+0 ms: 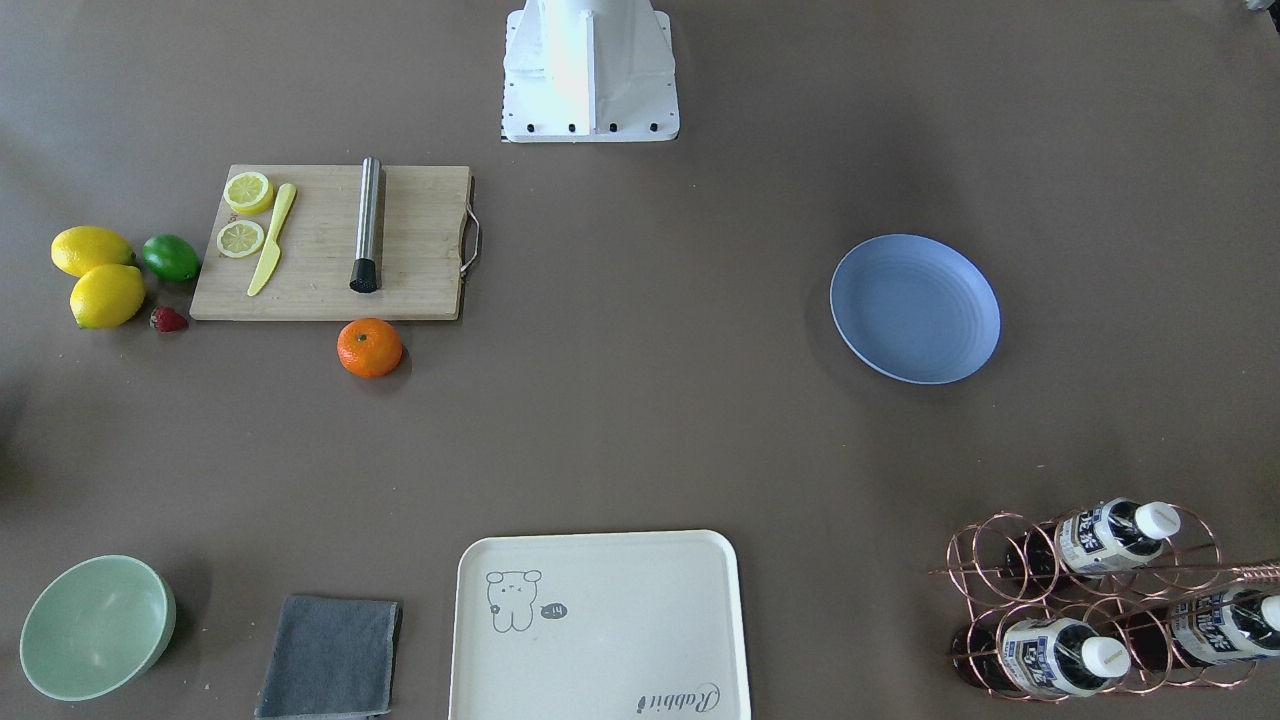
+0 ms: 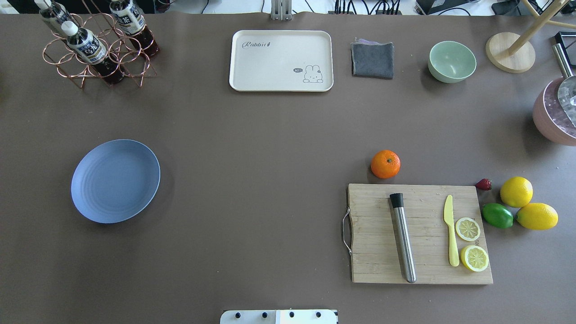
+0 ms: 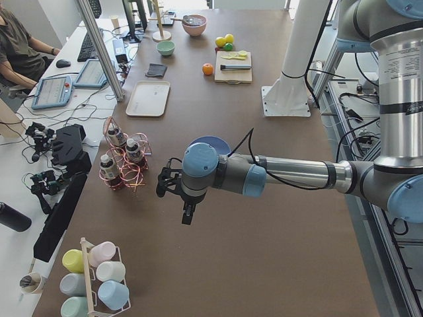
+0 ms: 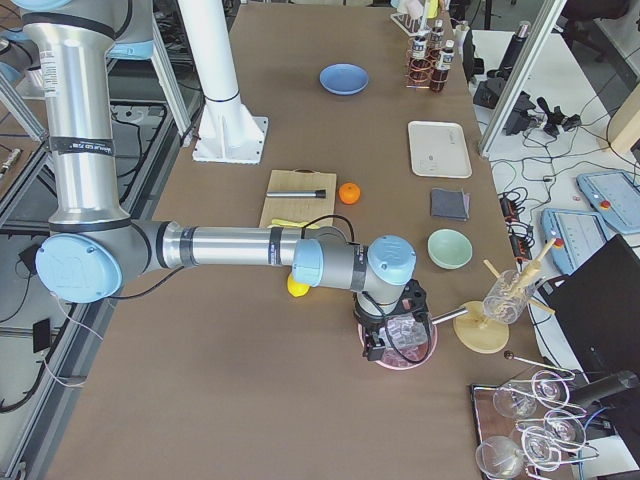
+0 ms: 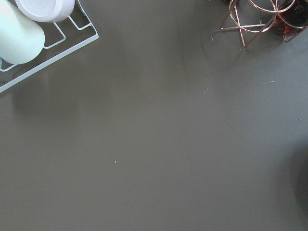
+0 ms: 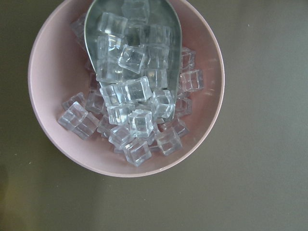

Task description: Pick orange to plate

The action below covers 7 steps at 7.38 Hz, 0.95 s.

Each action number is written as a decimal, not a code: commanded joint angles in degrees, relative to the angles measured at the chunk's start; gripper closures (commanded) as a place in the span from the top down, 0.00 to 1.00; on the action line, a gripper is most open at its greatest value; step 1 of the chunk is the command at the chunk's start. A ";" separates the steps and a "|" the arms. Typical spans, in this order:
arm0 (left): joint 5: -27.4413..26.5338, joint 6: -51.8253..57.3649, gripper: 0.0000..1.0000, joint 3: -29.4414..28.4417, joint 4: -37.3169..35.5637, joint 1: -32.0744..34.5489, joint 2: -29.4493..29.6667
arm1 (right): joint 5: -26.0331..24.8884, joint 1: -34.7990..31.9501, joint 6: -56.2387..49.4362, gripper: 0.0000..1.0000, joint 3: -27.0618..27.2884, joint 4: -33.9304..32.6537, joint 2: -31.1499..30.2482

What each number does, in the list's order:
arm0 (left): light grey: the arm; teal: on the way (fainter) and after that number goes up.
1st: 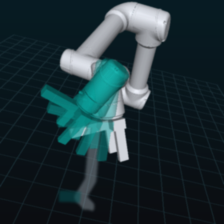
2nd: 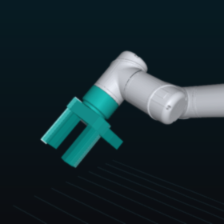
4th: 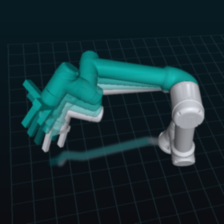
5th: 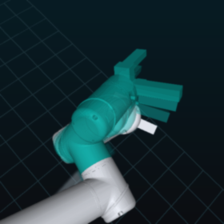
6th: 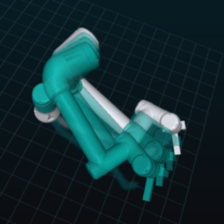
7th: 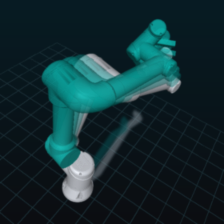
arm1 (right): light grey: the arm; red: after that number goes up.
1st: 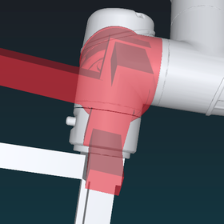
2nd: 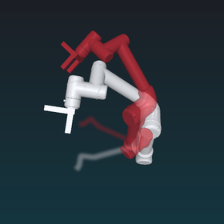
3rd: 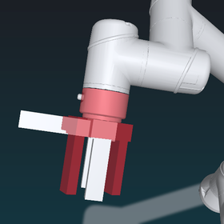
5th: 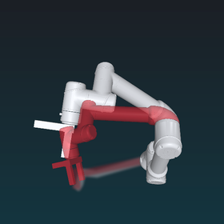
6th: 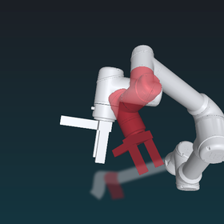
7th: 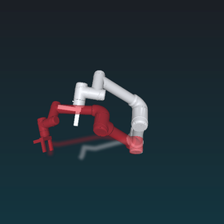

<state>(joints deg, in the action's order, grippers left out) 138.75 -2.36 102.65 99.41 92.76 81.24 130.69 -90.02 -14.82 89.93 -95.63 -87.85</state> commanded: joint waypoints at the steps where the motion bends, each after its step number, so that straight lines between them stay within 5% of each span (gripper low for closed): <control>1: -0.06 -0.02 0.95 0.18 0.52 0.14 -0.21 | 0.00 0.11 0.06 1.00 -0.10 0.00 0.05; 7: 0.11 0.08 0.97 0.27 5.27 2.58 -3.10 | 0.09 0.11 -0.03 1.00 0.15 0.00 0.05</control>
<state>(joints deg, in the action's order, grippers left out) 138.67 -2.29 102.65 104.62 93.78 78.91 130.78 -90.02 -14.84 89.99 -95.60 -87.80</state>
